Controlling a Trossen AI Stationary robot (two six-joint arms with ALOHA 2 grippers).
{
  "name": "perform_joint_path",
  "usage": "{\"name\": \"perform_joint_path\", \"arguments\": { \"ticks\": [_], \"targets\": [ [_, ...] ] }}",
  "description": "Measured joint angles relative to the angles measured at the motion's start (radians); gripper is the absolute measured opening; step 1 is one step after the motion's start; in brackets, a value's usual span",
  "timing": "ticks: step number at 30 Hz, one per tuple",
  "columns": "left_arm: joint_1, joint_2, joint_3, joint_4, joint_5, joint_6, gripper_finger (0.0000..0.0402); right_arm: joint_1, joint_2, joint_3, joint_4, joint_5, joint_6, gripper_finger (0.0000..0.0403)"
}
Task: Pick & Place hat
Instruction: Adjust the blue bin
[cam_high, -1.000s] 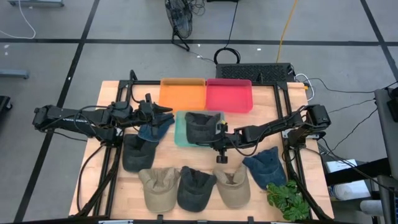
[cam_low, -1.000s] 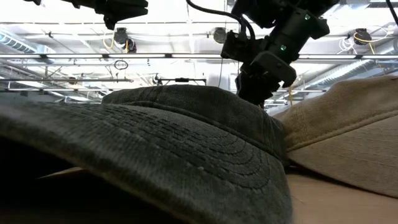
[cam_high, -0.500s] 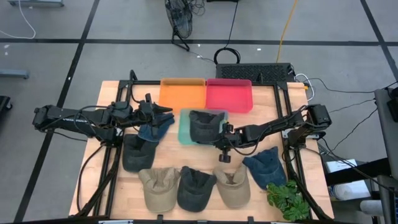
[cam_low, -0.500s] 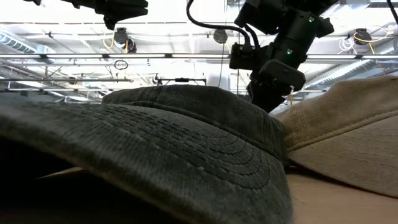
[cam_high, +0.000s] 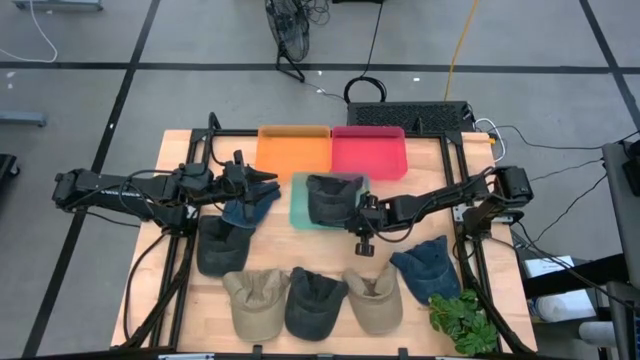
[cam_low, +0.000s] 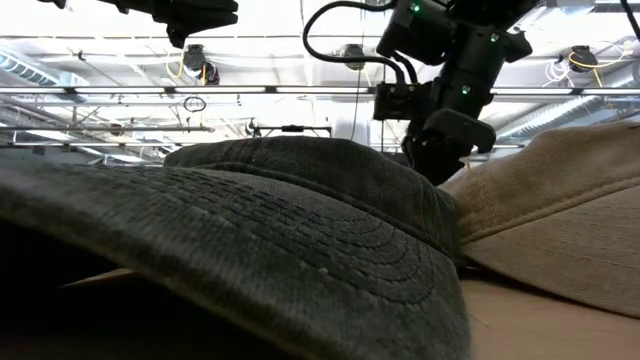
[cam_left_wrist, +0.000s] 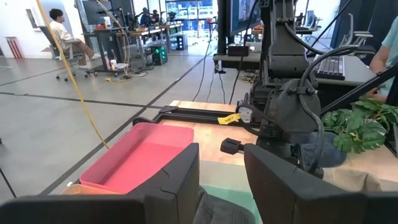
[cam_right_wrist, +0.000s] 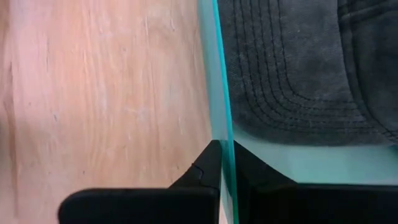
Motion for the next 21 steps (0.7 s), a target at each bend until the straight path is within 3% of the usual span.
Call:
{"name": "perform_joint_path", "arguments": {
  "ticks": [9,21],
  "targets": [
    [0.000,0.000,0.000,0.000,0.000,0.000,0.0141,-0.026,-0.001,0.000,0.003,0.002,0.011,0.0011],
    [0.000,0.000,0.000,0.000,0.000,0.000,0.0141,-0.025,-0.001,0.000,0.006,-0.012,0.035,0.0099]
  ]
}}
